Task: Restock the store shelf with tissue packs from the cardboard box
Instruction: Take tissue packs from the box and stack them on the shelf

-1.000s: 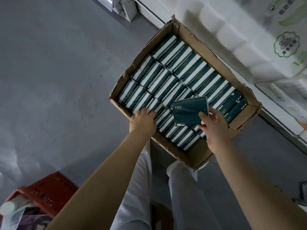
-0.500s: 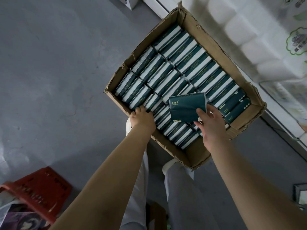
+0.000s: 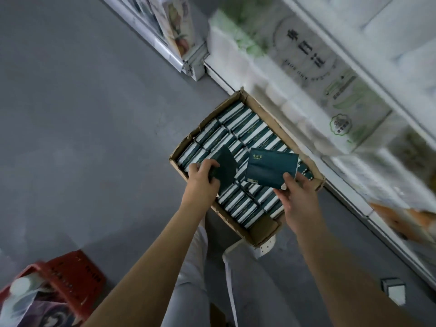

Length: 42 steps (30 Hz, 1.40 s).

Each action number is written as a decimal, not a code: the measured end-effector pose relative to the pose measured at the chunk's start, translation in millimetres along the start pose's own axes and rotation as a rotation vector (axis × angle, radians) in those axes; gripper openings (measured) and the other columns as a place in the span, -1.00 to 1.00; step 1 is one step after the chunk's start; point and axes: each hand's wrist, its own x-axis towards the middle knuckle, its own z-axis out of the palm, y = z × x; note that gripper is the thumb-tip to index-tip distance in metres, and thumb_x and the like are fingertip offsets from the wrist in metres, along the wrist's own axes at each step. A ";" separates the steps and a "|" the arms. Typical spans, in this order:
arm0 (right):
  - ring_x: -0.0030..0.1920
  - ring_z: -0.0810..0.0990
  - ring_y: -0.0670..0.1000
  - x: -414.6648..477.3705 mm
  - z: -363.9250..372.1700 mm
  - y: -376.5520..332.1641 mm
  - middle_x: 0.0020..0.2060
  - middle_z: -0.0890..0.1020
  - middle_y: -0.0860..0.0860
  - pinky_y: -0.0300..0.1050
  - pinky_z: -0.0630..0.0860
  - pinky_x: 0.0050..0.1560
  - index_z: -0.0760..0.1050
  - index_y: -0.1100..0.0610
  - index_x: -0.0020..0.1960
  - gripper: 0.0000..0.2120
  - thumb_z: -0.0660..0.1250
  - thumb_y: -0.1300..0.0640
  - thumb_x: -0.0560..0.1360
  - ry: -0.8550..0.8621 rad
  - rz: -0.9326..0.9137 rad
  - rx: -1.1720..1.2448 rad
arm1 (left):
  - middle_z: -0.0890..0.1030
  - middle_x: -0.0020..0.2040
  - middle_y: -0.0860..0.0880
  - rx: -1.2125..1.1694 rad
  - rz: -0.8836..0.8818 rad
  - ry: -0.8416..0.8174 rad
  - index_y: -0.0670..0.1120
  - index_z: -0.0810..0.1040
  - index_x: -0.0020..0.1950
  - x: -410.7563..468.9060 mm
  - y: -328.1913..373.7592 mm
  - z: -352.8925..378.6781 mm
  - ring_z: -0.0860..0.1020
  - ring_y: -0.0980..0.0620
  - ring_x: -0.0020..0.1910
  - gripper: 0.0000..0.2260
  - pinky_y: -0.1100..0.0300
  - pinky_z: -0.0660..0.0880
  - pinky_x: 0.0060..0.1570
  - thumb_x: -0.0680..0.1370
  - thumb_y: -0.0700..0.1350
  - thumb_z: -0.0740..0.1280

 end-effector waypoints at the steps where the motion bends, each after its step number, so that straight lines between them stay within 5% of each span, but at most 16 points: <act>1: 0.22 0.57 0.07 -20.6 -0.1 -16.6 0.26 0.53 0.11 -0.02 0.54 0.22 0.37 0.19 0.38 -0.61 0.32 0.22 0.57 -0.013 -0.008 0.032 | 0.32 0.28 -0.08 -0.065 -0.002 0.013 0.05 0.37 0.35 -15.4 21.5 -16.1 0.41 0.06 0.03 -0.61 0.44 0.39 -0.21 0.57 -0.25 0.23; 4: 0.22 0.57 0.07 -80.5 -3.0 -60.7 0.23 0.56 0.10 -0.10 0.54 0.16 0.41 0.18 0.31 -0.70 0.30 0.22 0.59 -0.059 -0.049 0.077 | 0.43 0.18 -0.02 -0.329 0.009 0.052 0.15 0.25 0.44 -65.5 83.2 -64.3 0.52 0.06 -0.10 -0.47 0.43 0.47 -0.36 0.56 -0.26 0.29; 8: 0.21 0.56 0.07 -169.4 -12.3 -122.4 0.23 0.54 0.14 -0.07 0.53 0.19 0.40 0.20 0.29 -0.67 0.34 0.21 0.56 -0.089 -0.111 0.183 | 0.45 0.24 -0.03 -0.567 0.044 0.168 0.10 0.22 0.39 -138.0 156.7 -127.8 0.56 0.02 0.08 -0.47 0.13 0.58 0.02 0.53 -0.15 0.41; 13: 0.21 0.58 0.11 -258.6 -40.6 -181.4 0.23 0.55 0.15 0.05 0.51 0.26 0.36 0.21 0.37 -0.55 0.39 0.20 0.53 -0.207 -0.198 0.241 | 0.49 0.18 -0.05 -0.780 -0.011 0.225 0.02 0.34 0.26 -215.3 217.5 -174.5 0.57 -0.03 0.08 -0.54 0.05 0.53 0.06 0.47 -0.06 0.49; 16: 0.14 0.61 0.09 -309.0 -58.4 -222.1 0.15 0.58 0.15 -0.02 0.54 0.09 0.38 0.22 0.30 -0.66 0.33 0.26 0.55 -0.254 -0.311 0.269 | 0.59 0.11 -0.09 -0.789 0.092 0.204 -0.14 0.50 0.20 -257.8 250.7 -196.7 0.57 -0.01 0.05 -0.65 0.22 0.44 -0.09 0.49 -0.05 0.46; 20: 0.07 0.64 0.07 -357.6 -72.9 -265.5 0.08 0.65 0.12 -0.06 0.54 0.04 0.43 0.18 0.26 -0.73 0.28 0.29 0.57 -0.334 -0.450 0.318 | 0.64 -0.04 -0.06 -0.892 0.229 0.143 -0.10 0.56 0.04 -295.3 293.5 -225.7 0.64 0.08 -0.14 -0.92 0.25 0.52 -0.24 0.56 -0.17 0.36; 25: 0.00 0.66 0.08 -404.8 -79.5 -309.9 0.03 0.66 0.12 -0.08 0.58 0.01 0.45 0.13 0.19 -0.79 0.29 0.27 0.57 -0.380 -0.625 0.384 | 0.63 0.14 -0.01 -0.905 0.432 -0.038 -0.01 0.47 0.27 -310.8 337.8 -257.8 0.63 -0.01 0.07 -0.74 -0.17 0.59 0.04 0.59 -0.19 0.31; 30: -0.04 0.67 0.08 -434.7 -87.4 -338.3 0.05 0.64 0.20 -0.15 0.64 -0.11 0.42 0.23 0.28 -0.71 0.29 0.29 0.56 -0.386 -0.752 0.376 | 0.61 0.18 -0.08 -0.937 0.536 -0.118 -0.03 0.43 0.24 -308.9 373.4 -284.2 0.60 -0.11 0.16 -0.79 -0.21 0.58 0.02 0.62 -0.15 0.26; 36: -0.11 0.67 0.07 -455.7 -96.2 -352.0 0.03 0.63 0.21 -0.19 0.62 -0.18 0.44 0.30 0.26 -0.72 0.27 0.31 0.55 -0.349 -0.862 0.456 | 0.62 0.18 -0.09 -0.872 0.637 -0.244 -0.09 0.38 0.33 -302.6 412.2 -303.7 0.62 -0.12 0.11 -0.66 -0.08 0.59 -0.03 0.59 -0.34 0.25; 42: -0.08 0.68 0.06 -467.3 -112.8 -363.4 0.03 0.64 0.19 -0.17 0.63 -0.17 0.45 0.26 0.26 -0.38 0.48 0.12 0.24 -0.254 -0.967 0.501 | 0.67 0.10 -0.08 -0.777 0.762 -0.369 -0.06 0.53 0.22 -306.1 448.4 -313.6 0.63 -0.10 0.10 -0.70 -0.16 0.52 0.15 0.56 -0.35 0.29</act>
